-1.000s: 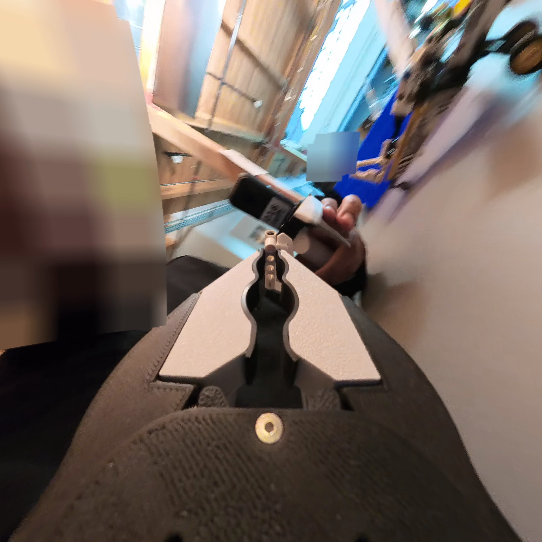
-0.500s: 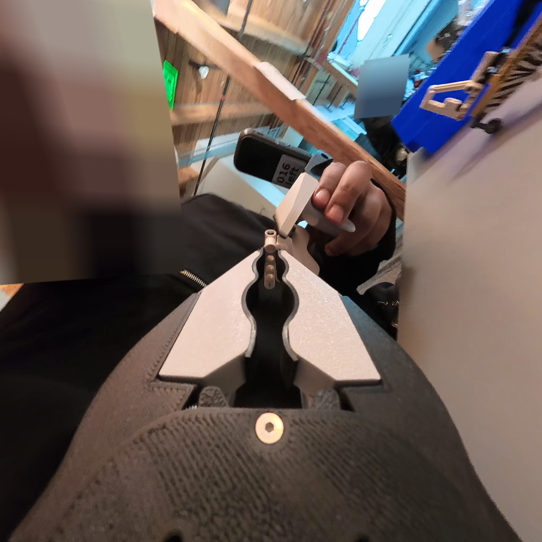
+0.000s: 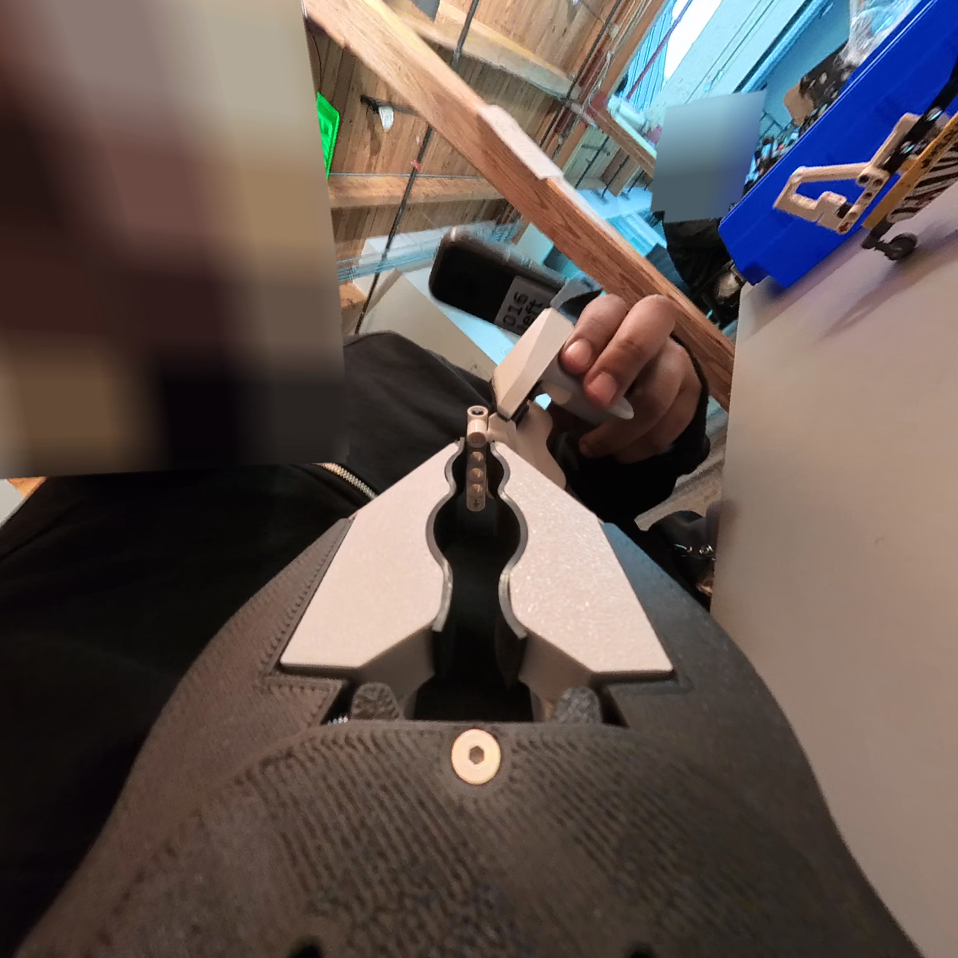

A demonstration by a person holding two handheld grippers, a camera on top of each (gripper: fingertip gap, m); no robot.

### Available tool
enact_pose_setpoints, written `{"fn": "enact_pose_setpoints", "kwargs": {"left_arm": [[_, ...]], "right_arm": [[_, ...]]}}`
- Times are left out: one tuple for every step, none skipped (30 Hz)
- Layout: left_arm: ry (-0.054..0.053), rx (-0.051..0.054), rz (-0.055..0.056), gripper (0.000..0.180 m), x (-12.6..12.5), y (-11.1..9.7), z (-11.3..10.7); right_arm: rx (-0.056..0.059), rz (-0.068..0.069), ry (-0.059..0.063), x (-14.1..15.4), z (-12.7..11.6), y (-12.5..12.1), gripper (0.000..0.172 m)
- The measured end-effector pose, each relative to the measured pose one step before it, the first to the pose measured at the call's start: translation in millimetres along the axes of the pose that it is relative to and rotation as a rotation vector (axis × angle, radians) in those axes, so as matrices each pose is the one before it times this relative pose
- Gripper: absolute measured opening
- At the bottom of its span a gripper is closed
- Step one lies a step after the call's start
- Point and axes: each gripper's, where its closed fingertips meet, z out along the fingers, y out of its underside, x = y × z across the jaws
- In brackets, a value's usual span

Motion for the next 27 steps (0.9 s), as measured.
{"fn": "enact_pose_setpoints", "kwargs": {"left_arm": [[-0.0046,-0.0060,0.0060,0.057,-0.09,0.82,0.66],[-0.0049,-0.0070,0.0063,0.057,-0.21,1.02,0.81],[-0.0071,-0.0055,0.0052,0.057,-0.52,1.03,0.85],[-0.0072,-0.0025,0.0037,0.057,-0.84,0.63,0.41],[-0.0045,0.0001,0.0010,0.056,-0.73,0.27,0.25],[-0.0035,0.0000,-0.0013,0.055,-0.66,0.33,0.09],[-0.0045,-0.0009,-0.0009,0.055,-0.82,0.33,0.11],[-0.0071,-0.0016,0.0019,0.053,-1.07,0.39,0.10],[-0.0065,-0.0014,0.0043,0.052,-0.76,0.31,0.04],[-0.0071,-0.0016,0.0043,0.051,-0.84,0.23,0.11],[-0.0060,-0.0010,0.0041,0.050,-0.59,0.03,0.12],[-0.0051,0.0004,0.0037,0.049,-0.50,-0.32,-0.01],[-0.0065,0.0012,0.0028,0.047,-0.73,-0.31,-0.02],[-0.0041,0.0019,0.0021,0.046,-0.47,-0.39,-0.04],[-0.0009,0.0014,0.0007,0.046,-0.14,-0.17,-0.21],[-0.0003,0.0005,-0.0008,0.046,-0.08,0.06,-0.03],[0.0001,0.0008,-0.0011,0.046,-0.15,-0.06,-0.09],[0.0006,0.0017,-0.0006,0.046,0.00,-0.10,-0.04],[0.0004,0.0012,-0.0001,0.046,0.03,-0.14,-0.11],[-0.0005,0.0013,0.0010,0.046,0.02,-0.17,-0.15],[-0.0006,0.0018,0.0020,0.046,-0.07,-0.26,-0.11],[-0.0003,0.0023,0.0016,0.046,-0.01,-0.42,-0.09],[0.0008,0.0006,0.0006,0.045,-0.06,0.05,-0.12],[0.0008,-0.0002,0.0009,0.046,0.03,0.05,-0.11],[-0.0001,0.0007,0.0025,0.045,0.00,-0.01,-0.08],[-0.0005,0.0011,0.0034,0.045,0.08,-0.21,-0.01],[-0.0025,0.0011,0.0026,0.045,-0.24,-0.20,0.01]], "right_arm": [[0.0136,0.0087,0.0002,0.71,-1.60,-2.21,0.005],[0.0129,0.0110,-0.0023,0.98,-1.67,-2.14,0.005],[0.0079,0.0081,-0.0050,0.59,-1.60,-1.31,0.005],[0.0045,0.0034,-0.0040,0.07,-1.03,-0.75,0.004],[0.0031,0.0010,-0.0013,-0.10,-0.64,-0.54,0.004],[0.0023,0.0017,0.0001,0.11,-0.50,-0.37,0.004],[0.0016,0.0035,-0.0004,0.10,-0.42,-0.26,0.005],[0.0015,0.0044,-0.0024,0.86,-0.59,-0.39,0.005],[0.0017,0.0039,-0.0032,0.06,-0.45,-0.46,0.004],[0.0018,0.0027,-0.0019,-0.05,-0.40,-0.30,0.004],[0.0015,0.0020,-0.0006,0.07,-0.39,-0.44,0.004],[0.0008,0.0013,-0.0002,0.05,-0.35,-0.31,0.004],[0.0008,0.0010,-0.0006,0.10,-0.15,-0.26,0.004],[0.0017,0.0018,-0.0011,0.17,0.08,-0.15,0.004],[0.0019,0.0027,-0.0012,0.38,0.12,-0.18,0.004],[0.0017,0.0028,-0.0013,0.43,-0.22,-0.33,0.004],[0.0013,0.0020,-0.0009,-0.07,-0.20,-0.32,0.004],[0.0005,0.0008,-0.0004,-0.02,0.08,-0.18,0.004],[0.0006,0.0008,-0.0006,0.03,0.04,-0.13,0.004],[0.0007,0.0012,-0.0012,0.02,0.13,-0.03,0.004],[0.0008,0.0010,-0.0014,-0.10,0.05,-0.16,0.004],[0.0001,0.0003,-0.0003,0.01,-0.04,0.04,0.004],[-0.0003,-0.0003,0.0008,0.16,0.10,0.12,0.004],[-0.0003,-0.0002,0.0006,0.09,-0.02,0.04,0.004],[-0.0004,0.0000,-0.0001,-0.01,-0.02,0.05,0.004],[-0.0006,0.0000,-0.0006,-0.02,0.04,0.07,0.005],[0.0001,0.0001,-0.0010,-0.14,0.01,-0.01,0.004]]}}
